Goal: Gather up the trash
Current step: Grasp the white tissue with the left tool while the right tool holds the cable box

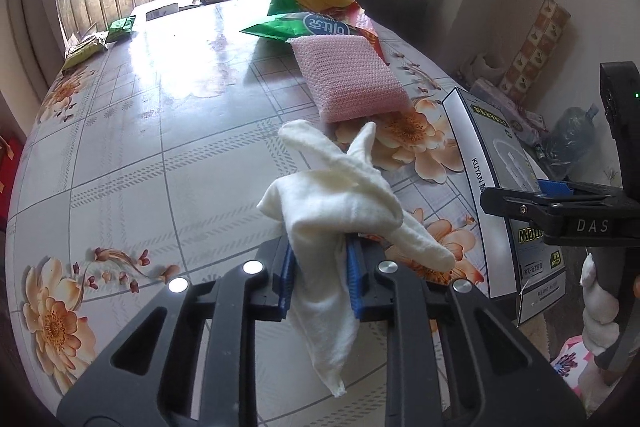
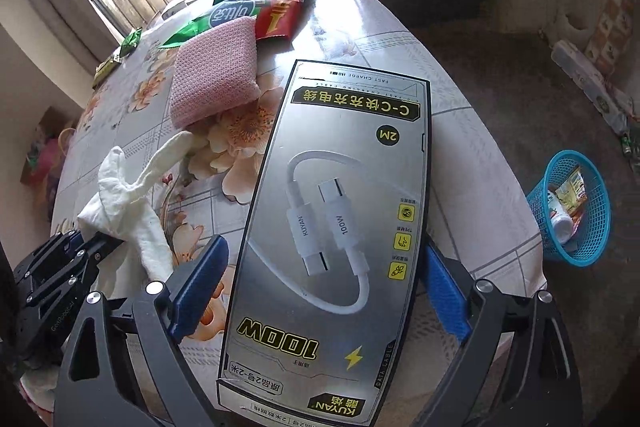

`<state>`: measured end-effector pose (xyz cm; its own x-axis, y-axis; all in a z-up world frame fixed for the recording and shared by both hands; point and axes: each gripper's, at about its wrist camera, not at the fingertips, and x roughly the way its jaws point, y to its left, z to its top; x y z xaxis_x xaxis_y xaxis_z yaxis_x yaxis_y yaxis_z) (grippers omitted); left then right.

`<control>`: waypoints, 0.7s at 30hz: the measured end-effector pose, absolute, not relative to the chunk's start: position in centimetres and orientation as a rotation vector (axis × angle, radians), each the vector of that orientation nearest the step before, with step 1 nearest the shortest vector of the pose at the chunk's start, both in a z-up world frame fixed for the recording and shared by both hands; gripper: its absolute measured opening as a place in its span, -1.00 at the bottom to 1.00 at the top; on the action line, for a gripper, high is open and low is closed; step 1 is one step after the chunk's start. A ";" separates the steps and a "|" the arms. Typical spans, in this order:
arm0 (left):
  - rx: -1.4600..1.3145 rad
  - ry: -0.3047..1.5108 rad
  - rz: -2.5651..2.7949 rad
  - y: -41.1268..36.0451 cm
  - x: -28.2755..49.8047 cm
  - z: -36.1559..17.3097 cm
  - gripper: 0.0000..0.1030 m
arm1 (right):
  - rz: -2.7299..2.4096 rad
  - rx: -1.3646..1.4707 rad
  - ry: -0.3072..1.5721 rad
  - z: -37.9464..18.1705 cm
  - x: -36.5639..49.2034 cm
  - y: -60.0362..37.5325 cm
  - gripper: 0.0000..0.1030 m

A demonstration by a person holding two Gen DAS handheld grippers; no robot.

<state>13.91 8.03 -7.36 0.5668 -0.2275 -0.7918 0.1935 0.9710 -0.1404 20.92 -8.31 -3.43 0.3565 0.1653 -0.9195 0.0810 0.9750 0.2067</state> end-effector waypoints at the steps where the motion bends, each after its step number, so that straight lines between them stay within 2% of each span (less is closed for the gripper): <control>1: -0.048 0.933 -0.247 8.2 13.8 -7.3 -0.62 | 0.050 0.210 1.204 -3.5 20.8 -8.1 0.74; 8: -0.086 0.903 -0.245 9.3 13.2 -6.3 -0.62 | 0.034 0.145 1.176 -3.6 20.1 -7.4 0.69; 21: -0.127 0.860 -0.249 10.9 12.1 -4.8 -0.62 | 0.076 0.260 1.111 -1.2 18.8 -8.7 0.61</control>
<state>12.08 10.92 -4.77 0.6256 -0.2677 -0.7328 0.1654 0.9635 -0.2107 18.81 -8.68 -1.22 0.4449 0.1897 -0.8753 0.0688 0.9672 0.2446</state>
